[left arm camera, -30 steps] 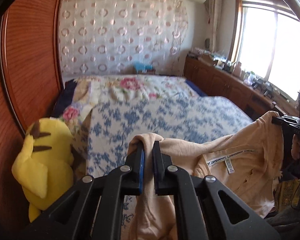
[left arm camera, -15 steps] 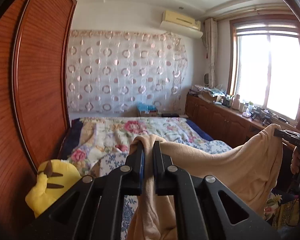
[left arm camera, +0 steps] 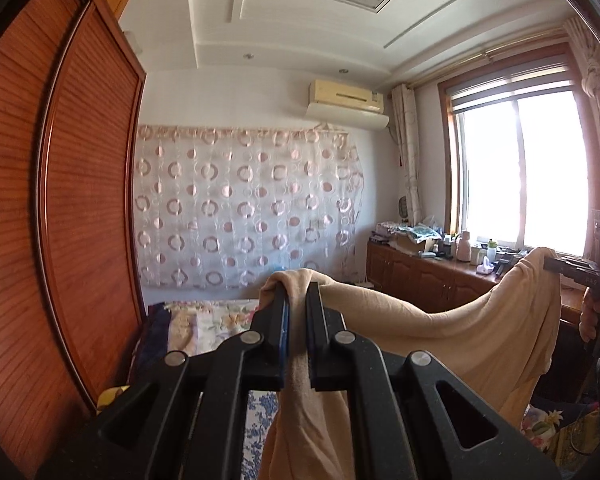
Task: Fold small clothes
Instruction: 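Raise the shirt high with both grippers and shake it out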
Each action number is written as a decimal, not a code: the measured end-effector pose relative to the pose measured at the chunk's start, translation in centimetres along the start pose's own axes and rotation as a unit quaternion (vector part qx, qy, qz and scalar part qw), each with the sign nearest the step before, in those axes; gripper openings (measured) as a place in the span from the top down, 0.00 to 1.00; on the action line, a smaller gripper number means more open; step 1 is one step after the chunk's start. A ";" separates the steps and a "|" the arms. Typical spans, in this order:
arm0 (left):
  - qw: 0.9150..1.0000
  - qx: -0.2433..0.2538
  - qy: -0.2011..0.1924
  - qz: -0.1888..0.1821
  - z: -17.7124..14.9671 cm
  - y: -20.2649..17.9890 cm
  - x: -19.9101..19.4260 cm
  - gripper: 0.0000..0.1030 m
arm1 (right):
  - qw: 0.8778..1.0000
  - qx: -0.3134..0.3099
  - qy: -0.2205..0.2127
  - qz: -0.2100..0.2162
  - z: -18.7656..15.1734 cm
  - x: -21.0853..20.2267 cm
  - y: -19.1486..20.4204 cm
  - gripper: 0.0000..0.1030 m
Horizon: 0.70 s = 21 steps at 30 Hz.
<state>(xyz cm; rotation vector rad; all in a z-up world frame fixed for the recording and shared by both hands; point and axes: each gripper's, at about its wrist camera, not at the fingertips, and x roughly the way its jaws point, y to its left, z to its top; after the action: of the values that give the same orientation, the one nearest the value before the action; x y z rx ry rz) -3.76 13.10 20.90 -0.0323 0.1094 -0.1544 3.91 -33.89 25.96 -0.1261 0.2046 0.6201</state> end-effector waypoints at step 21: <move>0.996 0.022 0.049 0.068 0.5 4.0 14.9 0.95 | 0.990 -0.069 0.071 -0.100 6.2 11.1 -5.4 0.95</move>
<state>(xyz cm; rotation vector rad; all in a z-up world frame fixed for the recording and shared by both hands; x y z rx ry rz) 11.54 14.75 19.62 0.0273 0.2055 -0.0224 16.86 -30.90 29.74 -0.3209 0.2821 0.4258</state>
